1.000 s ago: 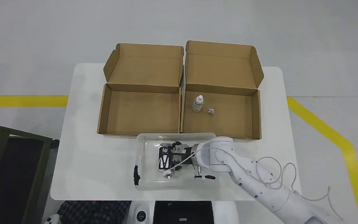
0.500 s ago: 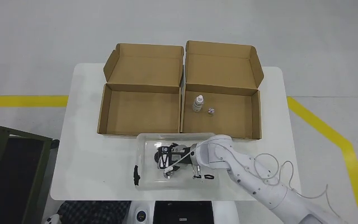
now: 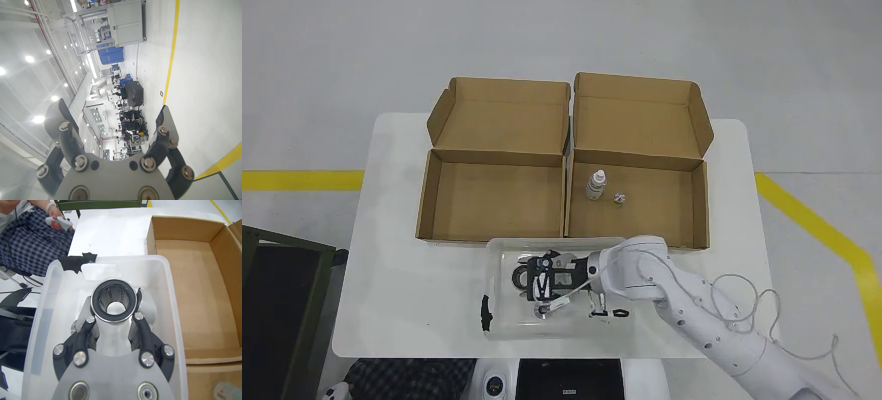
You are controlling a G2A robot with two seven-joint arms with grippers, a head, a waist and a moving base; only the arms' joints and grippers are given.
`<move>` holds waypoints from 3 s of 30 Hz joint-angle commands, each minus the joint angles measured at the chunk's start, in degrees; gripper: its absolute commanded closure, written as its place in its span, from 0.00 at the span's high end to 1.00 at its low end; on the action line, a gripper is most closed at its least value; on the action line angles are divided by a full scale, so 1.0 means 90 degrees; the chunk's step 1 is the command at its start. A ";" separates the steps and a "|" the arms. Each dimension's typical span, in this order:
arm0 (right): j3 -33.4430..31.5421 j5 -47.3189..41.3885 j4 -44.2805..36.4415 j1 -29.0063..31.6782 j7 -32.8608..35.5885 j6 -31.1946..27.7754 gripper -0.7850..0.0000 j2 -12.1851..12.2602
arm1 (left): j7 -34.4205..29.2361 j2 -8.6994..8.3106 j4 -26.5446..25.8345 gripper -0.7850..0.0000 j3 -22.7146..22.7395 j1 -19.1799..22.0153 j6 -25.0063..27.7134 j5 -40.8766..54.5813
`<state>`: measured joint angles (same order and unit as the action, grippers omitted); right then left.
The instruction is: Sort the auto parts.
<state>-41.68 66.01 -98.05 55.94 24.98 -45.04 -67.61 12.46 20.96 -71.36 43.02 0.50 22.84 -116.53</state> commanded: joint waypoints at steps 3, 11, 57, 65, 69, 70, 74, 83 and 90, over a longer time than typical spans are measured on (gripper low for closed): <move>-0.0295 -0.0213 -0.0253 0.0165 -0.0106 -0.0137 0.00 0.0083 | 0.0000 0.0000 0.0000 1.00 0.0000 0.0000 0.0000 0.0000; -0.0942 -0.0632 -0.0625 0.0496 -0.0371 -0.0296 0.00 0.0243 | 0.0000 0.0000 0.0000 1.00 0.0000 0.0000 0.0000 0.0000; -0.1399 -0.0947 -0.0174 0.0331 -0.1427 0.1442 0.00 0.0116 | 0.0000 0.0000 0.0000 1.00 0.0000 0.0000 0.0000 0.0000; -0.0799 -0.0320 0.0157 -0.0203 -0.0994 0.1972 0.00 -0.0087 | 0.0000 0.0000 0.0000 1.00 0.0000 0.0000 0.0000 0.0000; -0.0510 -0.0211 0.0456 -0.0548 -0.0694 0.2273 0.00 -0.0225 | 0.0000 0.0000 0.0000 1.00 0.0000 0.0000 0.0000 0.0000; -0.0437 -0.0234 0.0521 -0.0638 -0.0601 0.2349 0.00 -0.0265 | 0.0000 0.0000 0.0000 1.00 0.0000 0.0000 0.0000 0.0000; -0.0177 -0.0280 0.0803 -0.1011 -0.0273 0.2597 0.00 -0.0425 | 0.0000 0.0000 0.0000 1.00 0.0000 0.0000 0.0000 0.0000; 0.0345 -0.0136 0.1579 -0.1696 0.0066 0.3129 0.00 -0.0793 | 0.0000 0.0000 0.0000 1.00 0.0000 0.0000 0.0000 0.0000; 0.0703 0.0045 0.2185 -0.2068 0.0287 0.3436 0.00 -0.1078 | 0.0000 0.0000 0.0000 1.00 0.0000 0.0000 0.0000 0.0000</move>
<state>-35.71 66.25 -79.24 37.71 27.32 -14.36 -76.99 12.46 20.96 -71.36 43.02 0.50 22.84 -116.53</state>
